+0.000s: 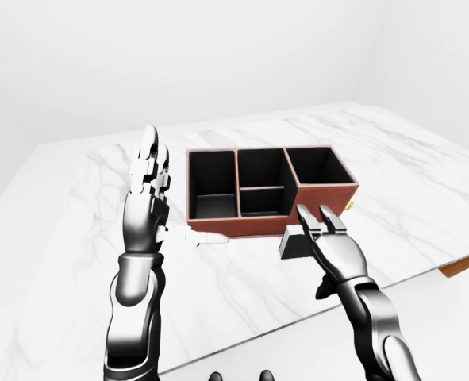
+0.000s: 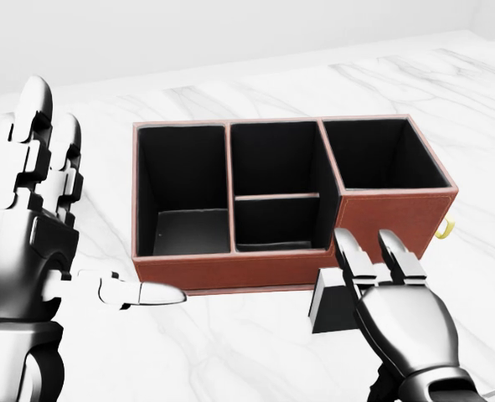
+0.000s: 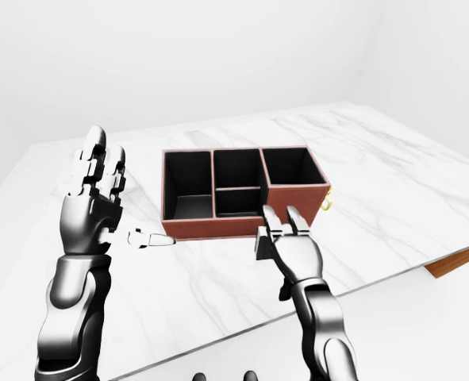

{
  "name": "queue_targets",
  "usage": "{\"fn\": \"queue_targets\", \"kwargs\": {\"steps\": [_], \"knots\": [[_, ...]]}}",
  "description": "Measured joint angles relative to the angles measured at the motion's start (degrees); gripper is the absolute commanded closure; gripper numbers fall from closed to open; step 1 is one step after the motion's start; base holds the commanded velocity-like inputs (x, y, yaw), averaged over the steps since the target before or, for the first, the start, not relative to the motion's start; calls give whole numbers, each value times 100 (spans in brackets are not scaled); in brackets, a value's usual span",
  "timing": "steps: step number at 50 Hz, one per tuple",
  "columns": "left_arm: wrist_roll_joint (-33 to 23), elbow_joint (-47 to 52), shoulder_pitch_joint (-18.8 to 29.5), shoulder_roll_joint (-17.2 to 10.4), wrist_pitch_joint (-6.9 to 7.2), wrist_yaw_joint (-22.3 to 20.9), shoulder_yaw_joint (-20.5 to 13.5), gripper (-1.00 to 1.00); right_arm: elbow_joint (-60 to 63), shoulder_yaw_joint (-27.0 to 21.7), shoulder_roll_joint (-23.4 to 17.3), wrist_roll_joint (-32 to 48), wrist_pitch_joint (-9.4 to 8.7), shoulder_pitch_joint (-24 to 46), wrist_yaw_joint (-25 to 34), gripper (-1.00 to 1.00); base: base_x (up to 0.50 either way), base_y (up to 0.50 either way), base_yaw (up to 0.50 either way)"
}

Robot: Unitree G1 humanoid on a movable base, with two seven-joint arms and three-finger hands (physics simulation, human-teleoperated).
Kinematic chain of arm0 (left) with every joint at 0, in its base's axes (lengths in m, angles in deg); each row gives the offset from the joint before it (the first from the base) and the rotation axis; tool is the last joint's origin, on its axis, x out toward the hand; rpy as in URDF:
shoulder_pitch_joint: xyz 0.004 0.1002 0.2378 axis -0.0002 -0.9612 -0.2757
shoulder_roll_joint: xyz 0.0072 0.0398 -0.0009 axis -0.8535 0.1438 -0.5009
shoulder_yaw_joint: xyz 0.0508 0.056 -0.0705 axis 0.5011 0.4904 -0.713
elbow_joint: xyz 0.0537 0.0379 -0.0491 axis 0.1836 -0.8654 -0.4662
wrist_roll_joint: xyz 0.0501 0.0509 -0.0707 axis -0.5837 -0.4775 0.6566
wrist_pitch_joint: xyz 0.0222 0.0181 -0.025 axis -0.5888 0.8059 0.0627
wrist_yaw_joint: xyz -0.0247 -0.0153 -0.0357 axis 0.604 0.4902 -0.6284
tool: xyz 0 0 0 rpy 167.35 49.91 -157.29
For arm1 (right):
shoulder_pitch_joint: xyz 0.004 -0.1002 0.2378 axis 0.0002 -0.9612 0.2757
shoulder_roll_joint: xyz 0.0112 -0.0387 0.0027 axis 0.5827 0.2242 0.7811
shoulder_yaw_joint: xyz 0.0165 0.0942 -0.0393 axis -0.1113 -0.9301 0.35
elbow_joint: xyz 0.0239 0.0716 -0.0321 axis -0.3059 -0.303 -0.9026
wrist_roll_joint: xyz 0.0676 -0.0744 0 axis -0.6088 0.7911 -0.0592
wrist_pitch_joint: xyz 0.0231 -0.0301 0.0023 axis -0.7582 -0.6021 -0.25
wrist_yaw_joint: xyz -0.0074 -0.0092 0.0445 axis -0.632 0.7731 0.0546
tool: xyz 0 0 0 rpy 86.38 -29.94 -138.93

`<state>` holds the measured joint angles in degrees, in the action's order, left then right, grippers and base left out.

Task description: Pick up the book and place it in the right compartment of the caddy.

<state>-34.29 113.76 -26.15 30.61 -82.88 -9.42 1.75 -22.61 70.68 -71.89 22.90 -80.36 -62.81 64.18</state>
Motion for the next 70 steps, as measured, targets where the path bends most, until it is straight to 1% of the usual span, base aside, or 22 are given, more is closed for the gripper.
{"fn": "queue_targets", "kwargs": {"steps": [9, 16, 31, 43, 59, 70], "knots": [[7, -20, 25, -6, 0, 4, -10, -100, -347, 31, -62, 239, 57, 142, -2, -100, 0, 0, 0], [5, -11, 38, -5, 0, 9, -5, -100, -668, 55, -107, 348, 66, 297, -47, -100, 0, 0, 0], [-4, -4, 62, -1, 0, 16, 9, -100, -1270, 48, -213, 423, -13, 601, -212, -100, 0, 0, 0], [-4, -13, 64, -2, 0, 16, 7, -100, -1802, 74, -281, 425, -110, 805, -400, -100, 0, 0, 0], [-1, -36, 47, -3, 0, 13, 1, -100, -2577, 180, -358, 375, -101, 1050, -679, -100, 0, 0, 0], [0, -74, 32, -2, 0, 10, 1, -100, -2972, 233, -397, 411, -93, 1250, -1019, -100, 0, 0, 0]]}}
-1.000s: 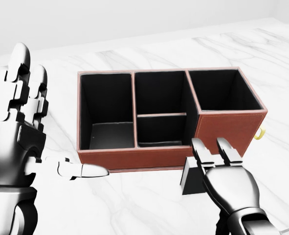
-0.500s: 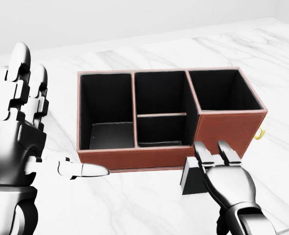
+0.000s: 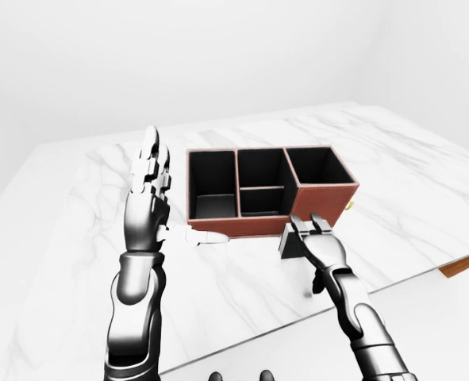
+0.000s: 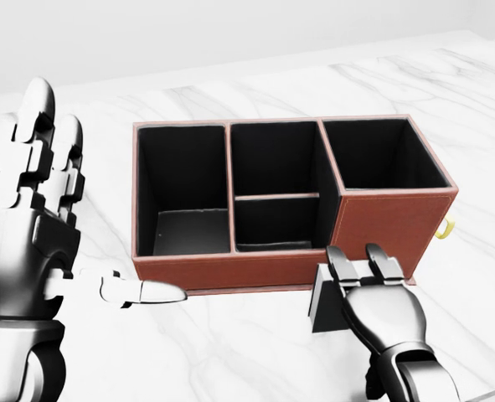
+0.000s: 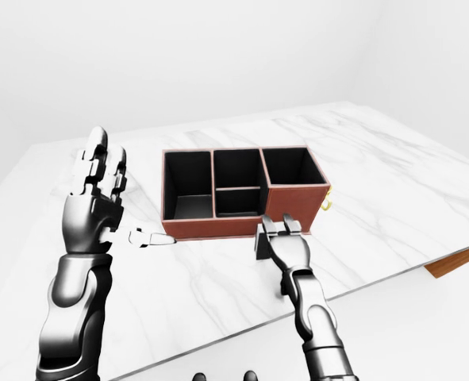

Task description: Pick up the book and place it in the right compartment of the caddy.

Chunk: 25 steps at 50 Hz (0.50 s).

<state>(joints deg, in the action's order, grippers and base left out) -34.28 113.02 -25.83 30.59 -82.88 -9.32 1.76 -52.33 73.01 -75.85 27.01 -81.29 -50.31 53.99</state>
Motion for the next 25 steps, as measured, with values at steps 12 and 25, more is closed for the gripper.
{"fn": "queue_targets", "kwargs": {"steps": [12, 25], "knots": [[3, -47, -9, 2, 0, 0, -3, -100, -142, -35, -62, -123, 63, 192, -386, 100, 0, 0, 0], [17, -80, -18, 0, 0, 4, -13, -100, -55, -81, -74, -137, 76, 249, -431, 100, 0, 0, 0]]}}
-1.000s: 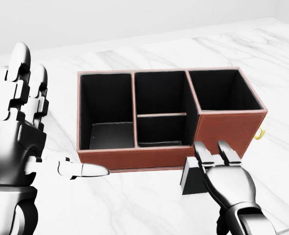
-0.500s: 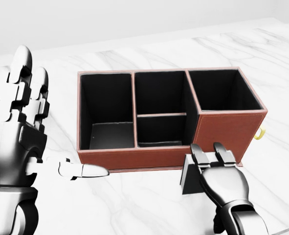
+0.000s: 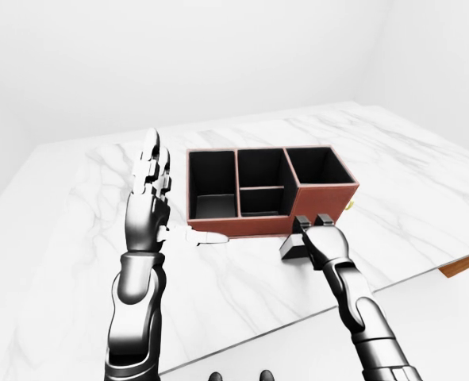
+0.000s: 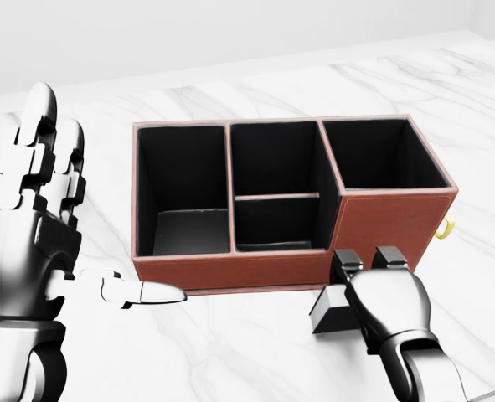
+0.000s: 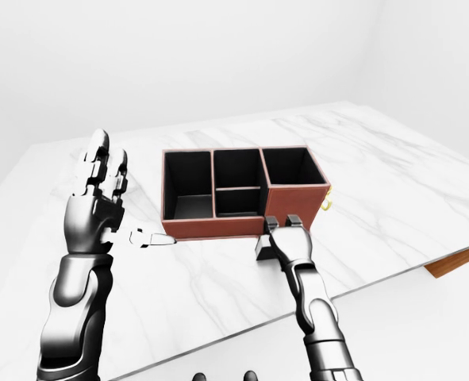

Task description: Pick up the book and place it in the right compartment of the caddy.

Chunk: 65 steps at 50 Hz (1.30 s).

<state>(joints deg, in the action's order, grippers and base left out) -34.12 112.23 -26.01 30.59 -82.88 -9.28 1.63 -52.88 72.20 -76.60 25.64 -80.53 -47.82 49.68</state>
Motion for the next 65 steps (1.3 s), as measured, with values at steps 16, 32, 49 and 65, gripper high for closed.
{"fn": "queue_targets", "kwargs": {"steps": [16, 32, 49, 65], "knots": [[6, 18, -35, 10, 0, 10, 17, -100, 907, -61, 87, -36, -89, -598, 525, 100, 0, 0, 0], [65, 95, -30, -1, 0, 10, -22, -100, 3117, -760, 232, -450, 74, -1347, 2345, 100, 0, 0, 0], [133, 182, -27, -16, 0, 18, -65, -100, 5353, -1704, 358, -1138, -8, -1390, 3583, 100, 0, 0, 0], [149, 241, -18, -23, 0, 31, -75, -100, 6546, -2563, -352, -1900, -773, 134, 3583, 100, 0, 0, 0]]}}
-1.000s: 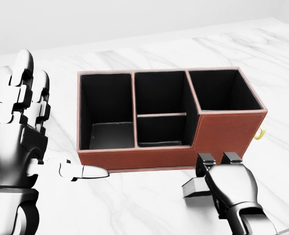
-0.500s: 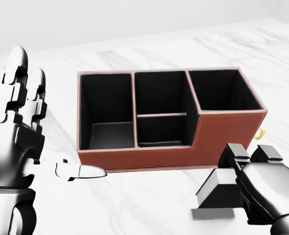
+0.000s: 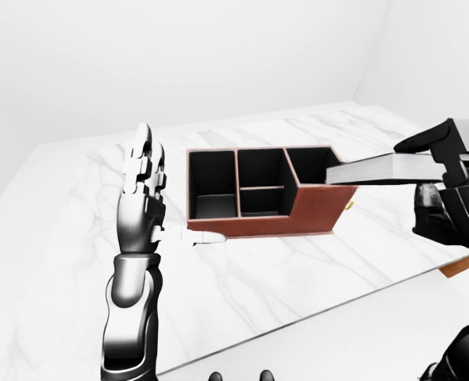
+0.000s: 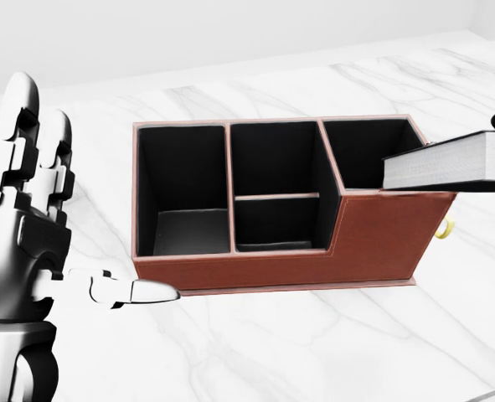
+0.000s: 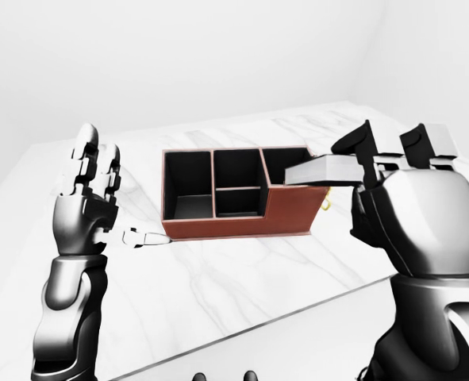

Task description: Pick up the book and place it in the right compartment of the caddy.

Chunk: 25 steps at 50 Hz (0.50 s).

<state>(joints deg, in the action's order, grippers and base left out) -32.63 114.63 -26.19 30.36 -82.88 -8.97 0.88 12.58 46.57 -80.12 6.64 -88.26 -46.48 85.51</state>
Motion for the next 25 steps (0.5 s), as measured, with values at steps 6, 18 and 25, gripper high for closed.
{"fn": "queue_targets", "kwargs": {"steps": [6, 18, 25], "knots": [[1, 3, 5, -1, 0, 4, -1, -100, 150, 56, -412, -55, 0, 721, 0, 100, 0, 0, 0], [-21, -29, -17, 5, 0, 0, 21, -100, -375, 730, -970, -316, -1, 1607, 0, 100, 0, 0, 0], [-37, -39, -20, 5, 0, -5, 25, -100, -1174, 1006, -1126, -537, -1, 2035, 0, 100, 0, 0, 0]]}}
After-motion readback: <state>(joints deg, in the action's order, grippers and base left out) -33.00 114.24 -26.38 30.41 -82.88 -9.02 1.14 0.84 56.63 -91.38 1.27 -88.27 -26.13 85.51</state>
